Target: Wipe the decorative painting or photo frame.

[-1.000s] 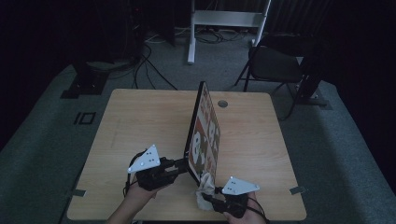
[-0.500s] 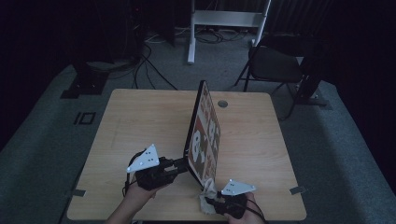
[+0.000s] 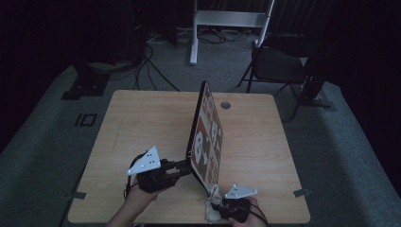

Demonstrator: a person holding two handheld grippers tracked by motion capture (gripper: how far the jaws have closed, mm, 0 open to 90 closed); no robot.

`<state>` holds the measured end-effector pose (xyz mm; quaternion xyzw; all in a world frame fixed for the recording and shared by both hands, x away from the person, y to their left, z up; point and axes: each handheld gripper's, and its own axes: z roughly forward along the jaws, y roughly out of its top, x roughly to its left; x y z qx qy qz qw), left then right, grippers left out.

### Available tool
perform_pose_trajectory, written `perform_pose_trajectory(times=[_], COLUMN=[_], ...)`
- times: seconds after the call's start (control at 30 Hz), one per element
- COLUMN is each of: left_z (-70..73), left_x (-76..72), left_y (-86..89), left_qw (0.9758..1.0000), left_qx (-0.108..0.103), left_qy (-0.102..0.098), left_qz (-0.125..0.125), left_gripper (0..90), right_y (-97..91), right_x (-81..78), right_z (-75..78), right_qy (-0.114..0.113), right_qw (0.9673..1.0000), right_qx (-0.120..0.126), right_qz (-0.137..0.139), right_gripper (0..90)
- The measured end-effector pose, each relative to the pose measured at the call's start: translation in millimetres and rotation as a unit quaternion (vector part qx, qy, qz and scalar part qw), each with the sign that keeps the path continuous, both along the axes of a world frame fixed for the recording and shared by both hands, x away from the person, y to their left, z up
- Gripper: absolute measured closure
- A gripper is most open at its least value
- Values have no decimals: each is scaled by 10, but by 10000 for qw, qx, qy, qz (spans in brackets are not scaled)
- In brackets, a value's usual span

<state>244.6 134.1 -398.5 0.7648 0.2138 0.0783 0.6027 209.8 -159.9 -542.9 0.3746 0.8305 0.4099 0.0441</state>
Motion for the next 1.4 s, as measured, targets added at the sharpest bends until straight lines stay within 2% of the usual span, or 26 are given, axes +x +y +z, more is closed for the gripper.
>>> perform_pose_trajectory(times=[0.13, 0.23, 0.37, 0.5, 0.63, 0.7, 0.83, 0.93, 1.03, 1.13, 1.2, 1.4], left_z=[0, 5, 1, -13, -26, -24, -16, 2, 16, 17, 7, -35], left_x=[-4, -10, -18, -31, -65, -91, -137, -174, -192, -197, -202, -222], left_y=[1, 5, 11, 26, 30, 22, -24, -51, -87, -141, -188, -274], left_qw=[10000, 10000, 10000, 9999, 9994, 9994, 9995, 9996, 9994, 9990, 9989, 9982], left_qx=[14, 20, 46, 148, 314, 334, 291, 224, 51, -131, -192, -221], left_qy=[-7, -15, -12, 6, 18, 8, 102, 170, 237, 293, 268, 155], left_qz=[-4, -28, -46, -71, -120, -84, -60, 46, 230, 327, 318, 537], left_gripper=[738, 728, 713, 662, 607, 579, 516, 476, 458, 447, 446, 463], right_y=[-17, -38, -75, -135, -268, -384, -570, -652, -691, -679, -665, -599], right_x=[5, -8, -36, -65, -74, -64, -33, -13, 3, 10, 16, 53], right_z=[-24, -4, 67, 153, 279, 373, 538, 627, 692, 747, 784, 951], right_qy=[40, 35, 168, 150, -49, -235, -523, -683, -777, -844, -904, -1145], right_qw=[10000, 10000, 9997, 9994, 9994, 9987, 9952, 9926, 9906, 9903, 9899, 9874], right_qx=[32, -19, 156, 253, 341, 395, 587, 669, 767, 756, 767, 830], right_qz=[-47, 13, 118, 180, -30, -206, -585, -744, -820, -808, -781, -713], right_gripper=[703, 776, 795, 796, 795, 795, 795, 794, 794, 794, 793, 793])
